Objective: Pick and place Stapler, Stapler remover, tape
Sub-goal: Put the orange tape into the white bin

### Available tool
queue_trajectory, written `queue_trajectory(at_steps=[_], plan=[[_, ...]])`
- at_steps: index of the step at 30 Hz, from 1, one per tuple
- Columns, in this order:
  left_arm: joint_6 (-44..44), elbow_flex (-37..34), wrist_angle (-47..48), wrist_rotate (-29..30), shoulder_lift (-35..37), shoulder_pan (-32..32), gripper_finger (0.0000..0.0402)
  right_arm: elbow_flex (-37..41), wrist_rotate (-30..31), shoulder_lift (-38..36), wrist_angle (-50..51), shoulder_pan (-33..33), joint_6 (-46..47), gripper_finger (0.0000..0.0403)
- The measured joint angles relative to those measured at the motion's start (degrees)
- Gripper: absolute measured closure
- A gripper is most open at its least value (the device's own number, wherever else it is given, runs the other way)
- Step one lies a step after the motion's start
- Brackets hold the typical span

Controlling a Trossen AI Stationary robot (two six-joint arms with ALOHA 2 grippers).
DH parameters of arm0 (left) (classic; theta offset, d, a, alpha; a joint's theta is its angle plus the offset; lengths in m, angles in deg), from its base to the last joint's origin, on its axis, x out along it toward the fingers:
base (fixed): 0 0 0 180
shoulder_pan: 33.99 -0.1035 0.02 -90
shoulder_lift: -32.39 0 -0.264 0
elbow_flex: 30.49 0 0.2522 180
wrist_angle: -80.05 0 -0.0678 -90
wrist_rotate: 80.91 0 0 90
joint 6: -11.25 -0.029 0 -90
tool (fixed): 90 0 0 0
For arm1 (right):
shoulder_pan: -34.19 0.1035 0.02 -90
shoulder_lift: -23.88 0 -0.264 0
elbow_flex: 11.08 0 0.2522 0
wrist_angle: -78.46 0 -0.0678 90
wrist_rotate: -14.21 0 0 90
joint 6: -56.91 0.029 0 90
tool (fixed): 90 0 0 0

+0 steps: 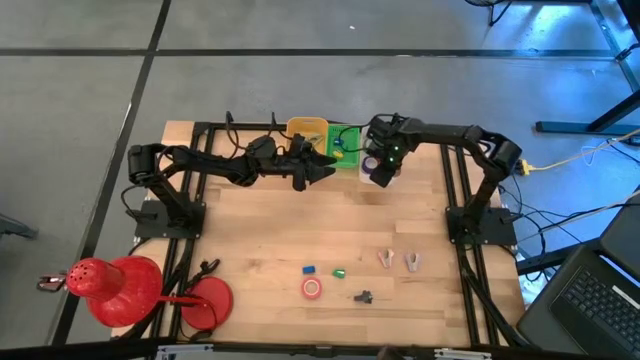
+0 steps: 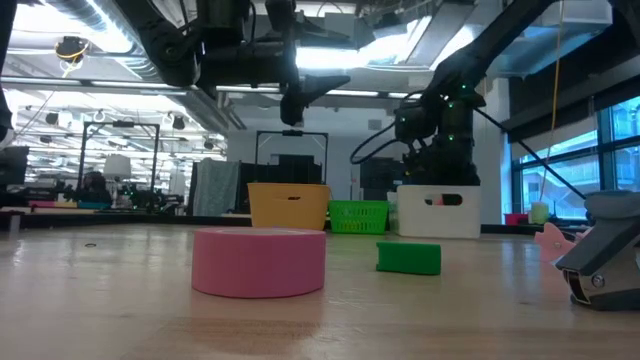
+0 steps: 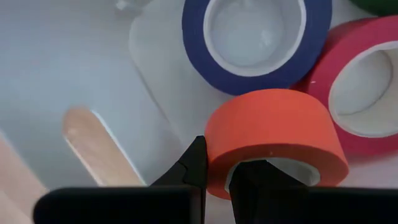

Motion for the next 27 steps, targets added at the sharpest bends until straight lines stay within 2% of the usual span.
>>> queue_trajectory(at_steps=[11, 16, 20, 24, 27], plan=[[0.04, 0.02, 0.00, 0.02, 0.02, 0.00, 0.0121, 0.02, 0.02, 0.02, -0.43, -1.26, -1.15, 0.0357], [0.04, 0.02, 0.00, 0.02, 0.04, 0.00, 0.0121, -1.16, -0.58, 0.12, 0.57, -1.31, -0.36, 0.0251], [0.04, 0.02, 0.02, 0.02, 0.04, 0.00, 0.0121, -2.59, -4.05, -1.60, 1.32, -1.32, 0.62, 0.0173], [0.04, 0.02, 0.02, 0.02, 0.04, 0.00, 0.0121, -3.42, -4.55, -6.63, 1.46, -1.28, 2.66, 0.0126], [0.04, 0.02, 0.02, 0.02, 0.04, 0.00, 0.0121, -3.97, -4.55, -11.09, 3.05, -1.28, 4.45, 0.0112]])
